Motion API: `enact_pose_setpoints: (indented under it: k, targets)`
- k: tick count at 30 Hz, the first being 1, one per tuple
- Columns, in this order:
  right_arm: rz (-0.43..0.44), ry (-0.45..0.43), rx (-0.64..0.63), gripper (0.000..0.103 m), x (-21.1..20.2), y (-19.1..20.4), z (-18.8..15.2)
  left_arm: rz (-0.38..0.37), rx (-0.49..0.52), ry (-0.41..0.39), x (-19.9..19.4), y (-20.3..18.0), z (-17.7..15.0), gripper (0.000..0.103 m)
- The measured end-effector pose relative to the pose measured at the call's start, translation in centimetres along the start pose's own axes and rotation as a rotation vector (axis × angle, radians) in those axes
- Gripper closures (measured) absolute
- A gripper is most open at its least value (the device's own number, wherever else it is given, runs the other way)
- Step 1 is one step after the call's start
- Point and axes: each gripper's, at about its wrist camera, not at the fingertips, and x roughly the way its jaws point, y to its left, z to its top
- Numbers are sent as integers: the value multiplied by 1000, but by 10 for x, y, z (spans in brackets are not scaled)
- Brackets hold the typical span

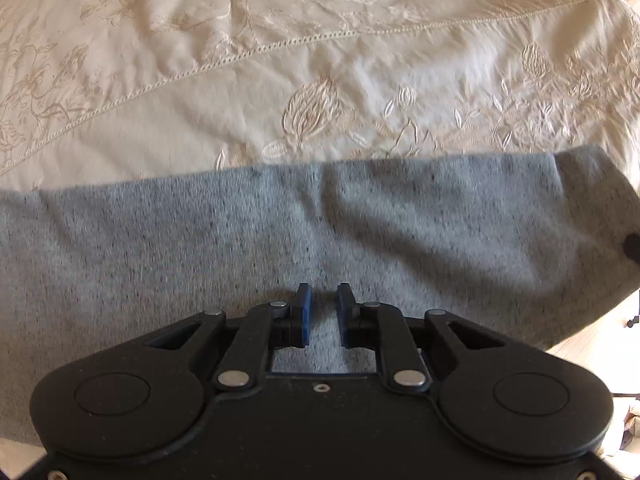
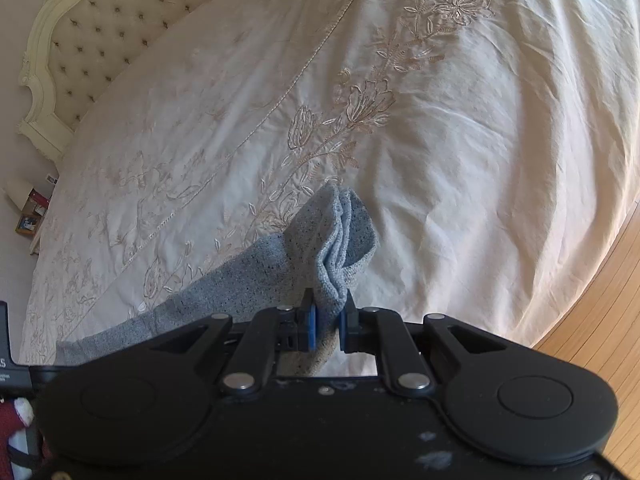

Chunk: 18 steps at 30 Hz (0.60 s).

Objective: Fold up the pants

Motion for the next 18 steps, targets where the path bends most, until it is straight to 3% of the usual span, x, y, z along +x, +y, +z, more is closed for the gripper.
enact_pose_setpoints:
  k: [2, 7, 11, 18]
  targets:
    - [-7, -4, -7, 91, -1, 3, 1, 9, -34, 23, 9, 5, -10, 80]
    - [-44, -17, -35, 91, -5, 18, 0, -81, -115, 66, 19, 27, -1, 82]
    - [-83, -48, -64, 91, -13, 39, -2, -126, -141, 11, -5, 55, 7, 81]
    - [-61, -150, -227, 91, -52, 134, -16, -134, -171, -37, -44, 140, -11, 81]
